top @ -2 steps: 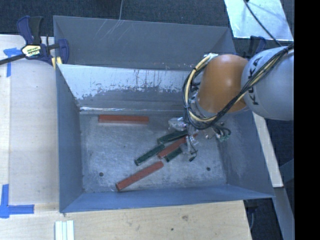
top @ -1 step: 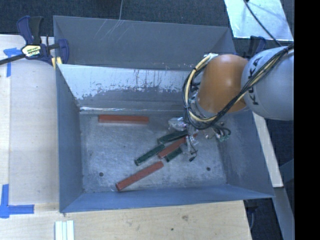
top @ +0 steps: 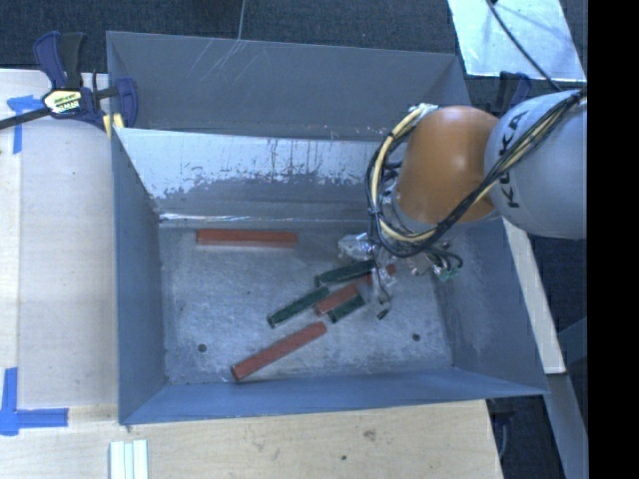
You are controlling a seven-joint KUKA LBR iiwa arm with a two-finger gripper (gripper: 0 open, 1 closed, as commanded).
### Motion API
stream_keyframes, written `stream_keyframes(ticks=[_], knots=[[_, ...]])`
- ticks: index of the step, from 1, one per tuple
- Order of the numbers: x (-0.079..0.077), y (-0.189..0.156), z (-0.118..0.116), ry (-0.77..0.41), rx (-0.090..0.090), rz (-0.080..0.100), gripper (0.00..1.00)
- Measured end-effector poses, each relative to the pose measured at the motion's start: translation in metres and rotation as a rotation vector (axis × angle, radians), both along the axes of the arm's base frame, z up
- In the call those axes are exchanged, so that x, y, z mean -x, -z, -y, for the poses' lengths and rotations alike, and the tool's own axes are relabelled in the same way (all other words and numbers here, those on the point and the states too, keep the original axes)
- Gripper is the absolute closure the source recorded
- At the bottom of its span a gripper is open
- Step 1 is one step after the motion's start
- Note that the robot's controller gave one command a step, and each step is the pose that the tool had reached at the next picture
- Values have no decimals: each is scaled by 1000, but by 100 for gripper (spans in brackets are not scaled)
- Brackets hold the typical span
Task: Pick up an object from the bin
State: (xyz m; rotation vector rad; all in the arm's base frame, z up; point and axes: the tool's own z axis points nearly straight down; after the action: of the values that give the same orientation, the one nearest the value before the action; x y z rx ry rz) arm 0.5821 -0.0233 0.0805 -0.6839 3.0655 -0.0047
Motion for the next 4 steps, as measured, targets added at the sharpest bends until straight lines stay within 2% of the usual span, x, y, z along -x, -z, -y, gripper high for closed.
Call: stream_keyframes(ticks=[4], knots=[[-1, -34, -1, 1, -3, 7, 100]])
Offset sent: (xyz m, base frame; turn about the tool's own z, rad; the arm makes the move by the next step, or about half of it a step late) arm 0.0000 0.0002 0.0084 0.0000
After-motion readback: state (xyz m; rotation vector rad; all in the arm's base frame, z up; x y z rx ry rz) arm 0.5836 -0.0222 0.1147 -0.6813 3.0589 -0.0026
